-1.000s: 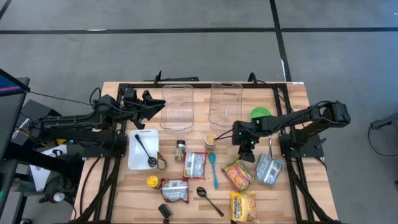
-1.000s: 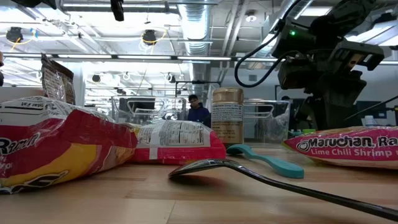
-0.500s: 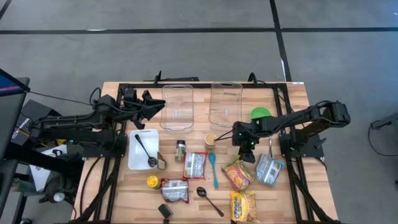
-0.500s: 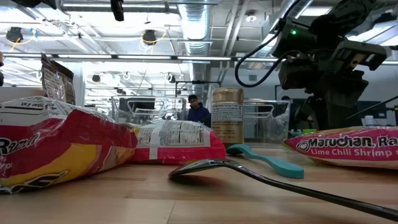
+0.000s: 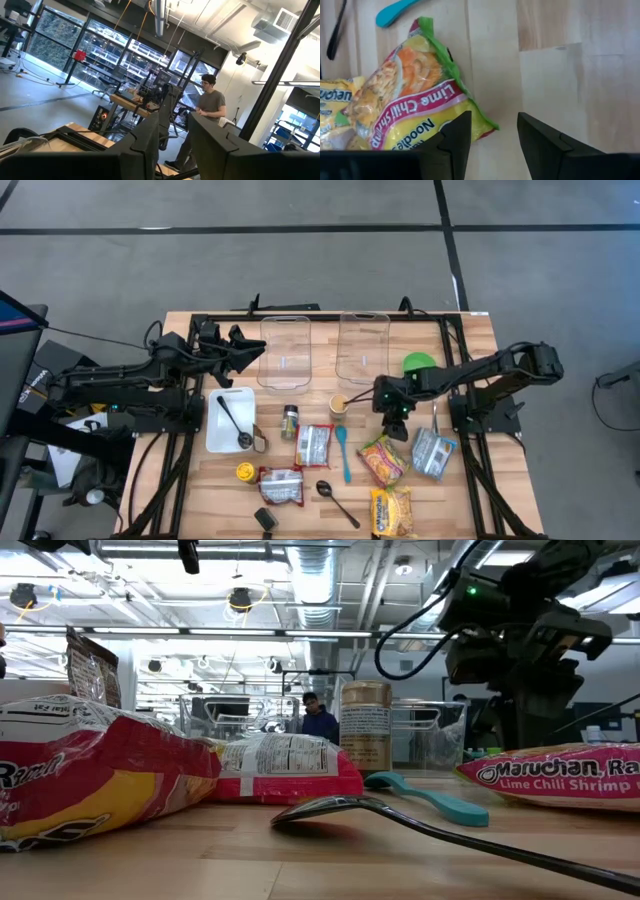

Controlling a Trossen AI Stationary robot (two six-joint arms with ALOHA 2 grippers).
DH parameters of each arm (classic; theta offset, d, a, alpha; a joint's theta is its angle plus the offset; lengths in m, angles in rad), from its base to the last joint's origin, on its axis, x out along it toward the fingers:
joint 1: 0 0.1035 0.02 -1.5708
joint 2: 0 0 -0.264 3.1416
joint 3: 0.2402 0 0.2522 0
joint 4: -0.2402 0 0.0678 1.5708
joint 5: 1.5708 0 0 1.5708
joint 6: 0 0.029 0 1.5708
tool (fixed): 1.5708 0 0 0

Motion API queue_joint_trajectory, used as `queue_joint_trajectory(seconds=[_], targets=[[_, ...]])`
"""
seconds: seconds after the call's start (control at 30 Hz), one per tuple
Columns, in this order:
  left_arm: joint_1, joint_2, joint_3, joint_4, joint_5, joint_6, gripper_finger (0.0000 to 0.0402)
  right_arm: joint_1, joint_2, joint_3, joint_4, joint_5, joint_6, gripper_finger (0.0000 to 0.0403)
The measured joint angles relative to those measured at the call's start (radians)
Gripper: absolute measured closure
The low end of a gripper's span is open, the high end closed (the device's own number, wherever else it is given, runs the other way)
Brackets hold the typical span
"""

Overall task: Pick & Place Food Item
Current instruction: Put the green noodle pack into the right transparent bin

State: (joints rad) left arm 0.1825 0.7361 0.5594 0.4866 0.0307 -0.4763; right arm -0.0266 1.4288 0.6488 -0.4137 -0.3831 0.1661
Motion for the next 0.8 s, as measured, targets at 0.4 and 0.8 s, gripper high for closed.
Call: queue_joint_trajectory(seconds=[0.4, 0.8], targets=[[0.0, 0.0, 0.0, 0.0, 0.0, 0.0, 0.03, 0.024, 0.0, 0.0, -0.014, 0.011, -0.043, 0.0249], [0.0, 0.0, 0.0, 0.0, 0.0, 0.0, 0.03, 0.025, 0.0, 0.0, -0.015, 0.013, -0.034, 0.0249]])
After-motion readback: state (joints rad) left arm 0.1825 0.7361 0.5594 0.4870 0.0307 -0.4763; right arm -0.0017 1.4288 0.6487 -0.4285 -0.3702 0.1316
